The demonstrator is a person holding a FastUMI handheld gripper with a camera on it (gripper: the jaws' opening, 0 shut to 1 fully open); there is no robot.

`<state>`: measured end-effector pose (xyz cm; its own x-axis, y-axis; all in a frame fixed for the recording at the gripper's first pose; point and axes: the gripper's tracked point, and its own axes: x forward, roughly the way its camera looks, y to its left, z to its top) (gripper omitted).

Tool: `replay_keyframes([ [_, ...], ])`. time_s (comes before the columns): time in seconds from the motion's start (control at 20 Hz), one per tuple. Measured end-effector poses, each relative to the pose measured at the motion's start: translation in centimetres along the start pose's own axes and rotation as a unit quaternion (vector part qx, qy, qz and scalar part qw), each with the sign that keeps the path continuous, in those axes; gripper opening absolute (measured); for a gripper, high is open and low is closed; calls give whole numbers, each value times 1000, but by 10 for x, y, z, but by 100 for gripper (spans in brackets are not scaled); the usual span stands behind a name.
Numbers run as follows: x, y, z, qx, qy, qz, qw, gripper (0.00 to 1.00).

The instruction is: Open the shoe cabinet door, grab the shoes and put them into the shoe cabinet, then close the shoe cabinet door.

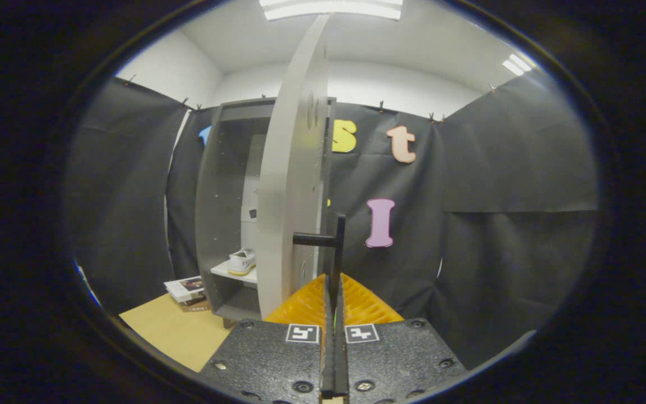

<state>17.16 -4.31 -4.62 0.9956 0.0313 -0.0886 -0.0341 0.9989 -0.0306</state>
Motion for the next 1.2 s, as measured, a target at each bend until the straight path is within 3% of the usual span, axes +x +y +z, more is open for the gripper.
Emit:
replay_keyframes([
  [0.25, -3, -4, -1, 16, 3, 23, 1000, 4],
  [0.6, -22, -12, 4, -9, -15, 4, 1000, 7],
  [0.65, -26, -11, 6, -13, -22, 1, 1000, 14],
  [0.8, -38, -10, 10, -18, -39, -7, 999, 55],
  [1.0, -49, 2, 3, -30, -40, 0, 999, 100],
  [1.2, -63, 40, -17, -20, -19, 37, 999, 100],
])
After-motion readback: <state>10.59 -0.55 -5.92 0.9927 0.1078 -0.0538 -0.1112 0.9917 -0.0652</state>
